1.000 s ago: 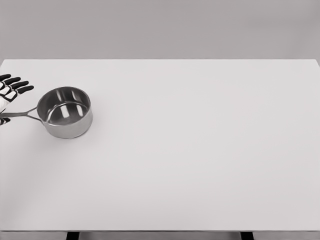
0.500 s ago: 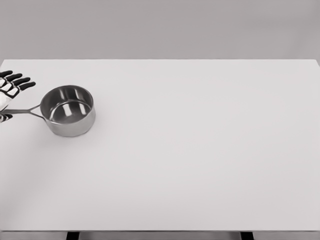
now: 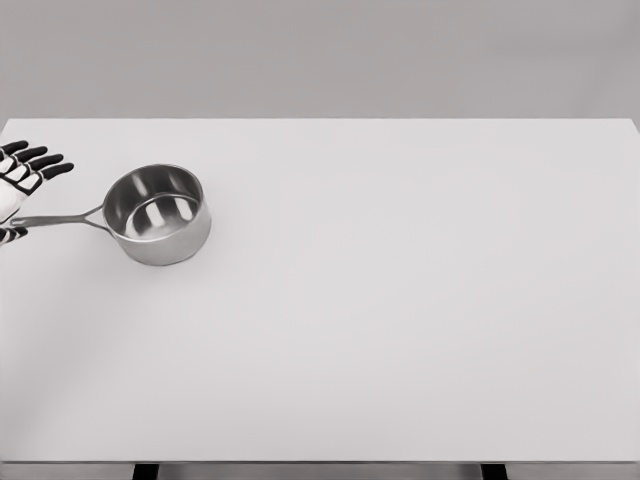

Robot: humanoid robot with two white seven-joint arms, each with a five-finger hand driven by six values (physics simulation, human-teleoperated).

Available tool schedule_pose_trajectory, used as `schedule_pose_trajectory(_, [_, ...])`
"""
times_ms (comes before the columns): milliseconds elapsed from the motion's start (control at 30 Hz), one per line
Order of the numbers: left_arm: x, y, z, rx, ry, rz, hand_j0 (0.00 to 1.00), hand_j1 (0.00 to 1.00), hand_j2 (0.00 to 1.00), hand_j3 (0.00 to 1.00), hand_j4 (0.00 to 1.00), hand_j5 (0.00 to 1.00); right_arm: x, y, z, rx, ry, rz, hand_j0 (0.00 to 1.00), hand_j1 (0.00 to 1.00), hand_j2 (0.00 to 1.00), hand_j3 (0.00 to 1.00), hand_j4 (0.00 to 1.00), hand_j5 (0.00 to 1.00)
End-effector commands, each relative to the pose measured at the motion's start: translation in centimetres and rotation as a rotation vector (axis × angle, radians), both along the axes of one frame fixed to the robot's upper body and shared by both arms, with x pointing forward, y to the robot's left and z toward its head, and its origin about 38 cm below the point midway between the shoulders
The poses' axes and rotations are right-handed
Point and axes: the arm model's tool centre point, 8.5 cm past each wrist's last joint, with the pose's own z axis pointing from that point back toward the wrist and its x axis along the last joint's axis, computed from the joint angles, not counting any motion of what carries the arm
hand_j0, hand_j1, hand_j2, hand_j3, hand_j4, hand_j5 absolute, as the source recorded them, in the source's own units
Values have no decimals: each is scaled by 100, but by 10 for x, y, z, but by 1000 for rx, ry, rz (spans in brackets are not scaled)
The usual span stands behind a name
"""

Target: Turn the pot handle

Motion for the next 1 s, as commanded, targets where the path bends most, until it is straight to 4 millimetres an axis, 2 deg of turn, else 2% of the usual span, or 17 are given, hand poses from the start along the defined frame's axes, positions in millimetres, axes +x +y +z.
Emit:
schedule_pose_trajectory(0, [0,0,-1,-1,3,1,100,100,100,100,100,100,1,0,0,0,-2,2,100,100,100,100,100,100])
schedule_pose_trajectory(200, [3,5,-2,-4,4,20,100,100,100,100,100,100,1,0,0,0,-2,1,100,100,100,100,100,100])
schedule_pose_trajectory(967, [12,-4,-4,22,-6,10,100,100,100,100,100,100,1,0,0,0,-2,1,100,100,100,100,100,100])
